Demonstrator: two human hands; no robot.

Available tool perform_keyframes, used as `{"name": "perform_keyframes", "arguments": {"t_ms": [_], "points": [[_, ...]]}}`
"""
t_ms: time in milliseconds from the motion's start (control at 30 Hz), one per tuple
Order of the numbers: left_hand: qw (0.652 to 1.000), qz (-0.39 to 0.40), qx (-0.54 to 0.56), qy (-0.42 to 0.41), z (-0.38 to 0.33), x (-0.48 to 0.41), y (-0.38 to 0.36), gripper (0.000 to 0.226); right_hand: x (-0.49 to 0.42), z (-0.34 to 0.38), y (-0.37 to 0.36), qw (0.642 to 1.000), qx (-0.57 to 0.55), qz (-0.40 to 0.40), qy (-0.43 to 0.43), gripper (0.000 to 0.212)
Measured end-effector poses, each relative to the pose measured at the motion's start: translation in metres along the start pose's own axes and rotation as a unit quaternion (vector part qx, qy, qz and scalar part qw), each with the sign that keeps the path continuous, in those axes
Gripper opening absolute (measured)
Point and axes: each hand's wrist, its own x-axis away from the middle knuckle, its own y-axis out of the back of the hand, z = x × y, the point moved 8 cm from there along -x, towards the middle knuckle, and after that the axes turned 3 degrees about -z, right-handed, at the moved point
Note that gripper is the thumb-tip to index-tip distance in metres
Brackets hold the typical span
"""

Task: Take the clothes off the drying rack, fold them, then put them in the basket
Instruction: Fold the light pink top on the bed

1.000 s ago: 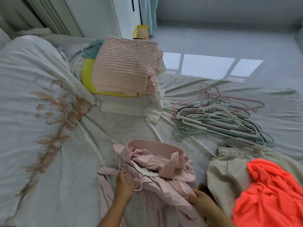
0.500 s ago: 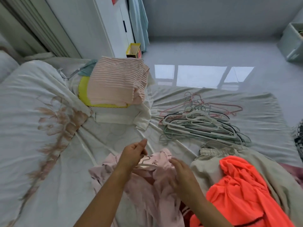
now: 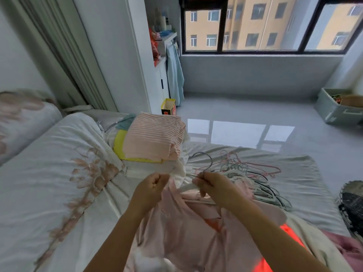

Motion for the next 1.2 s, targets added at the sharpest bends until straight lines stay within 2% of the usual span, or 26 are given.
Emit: {"name": "perform_keyframes", "arguments": {"t_ms": [67, 133, 200, 300, 400, 533, 633, 733, 767, 833, 867, 967, 1067, 1133, 1200], "points": [[0.991, 0.071, -0.087, -0.074, -0.003, 0.002, -0.015, 0.048, 0.004, 0.008, 0.018, 1.0, -0.002, -0.009, -0.001, 0.027], [0.98, 0.085, -0.099, -0.152, -0.018, 0.0, -0.024, 0.064, 0.009, 0.013, 0.033, 1.0, -0.012, -0.015, -0.007, 0.023], [0.973, 0.076, -0.058, -0.211, -0.034, 0.003, -0.028, 0.053, 0.014, 0.012, 0.046, 0.999, -0.033, -0.028, -0.023, 0.018], [0.967, 0.047, 0.0, -0.25, -0.047, 0.006, -0.028, 0.027, 0.025, 0.002, 0.06, 0.996, -0.066, -0.033, -0.047, 0.02], [0.974, -0.025, 0.021, -0.226, -0.032, -0.006, -0.013, 0.028, 0.044, -0.02, 0.081, 0.988, -0.108, -0.063, -0.087, 0.019], [0.99, -0.093, 0.088, -0.067, 0.025, -0.018, 0.007, 0.03, 0.077, -0.063, 0.125, 0.969, -0.131, -0.15, -0.144, 0.027], [0.98, -0.057, 0.19, 0.011, 0.026, -0.008, -0.017, 0.021, 0.093, -0.076, 0.139, 0.962, -0.158, -0.169, -0.148, 0.028], [0.952, 0.041, 0.293, 0.076, -0.005, 0.005, -0.064, 0.009, 0.1, -0.074, 0.146, 0.966, -0.145, -0.173, -0.127, 0.028], [0.957, 0.07, 0.274, 0.063, -0.019, 0.007, -0.078, 0.012, 0.102, -0.075, 0.149, 0.967, -0.139, -0.176, -0.122, 0.028], [0.979, 0.102, 0.176, -0.006, -0.041, 0.009, -0.102, 0.05, 0.105, -0.08, 0.153, 0.969, -0.133, -0.171, -0.116, 0.026], [0.988, 0.098, 0.116, -0.039, -0.048, 0.009, -0.11, 0.058, 0.109, -0.082, 0.155, 0.97, -0.129, -0.167, -0.116, 0.026], [0.994, 0.049, 0.046, -0.09, -0.074, 0.007, -0.12, 0.033, 0.126, -0.085, 0.177, 0.971, -0.112, -0.175, -0.118, 0.026], [0.984, 0.011, 0.07, -0.164, -0.127, 0.004, -0.119, 0.014, 0.15, -0.084, 0.219, 0.965, -0.126, -0.196, -0.12, 0.027], [0.977, 0.042, 0.13, -0.161, -0.155, 0.002, -0.124, 0.023, 0.166, -0.089, 0.251, 0.96, -0.114, -0.219, -0.13, 0.033], [0.971, 0.09, 0.19, -0.114, -0.162, 0.002, -0.139, 0.023, 0.179, -0.098, 0.274, 0.957, -0.099, -0.237, -0.136, 0.04]]}}
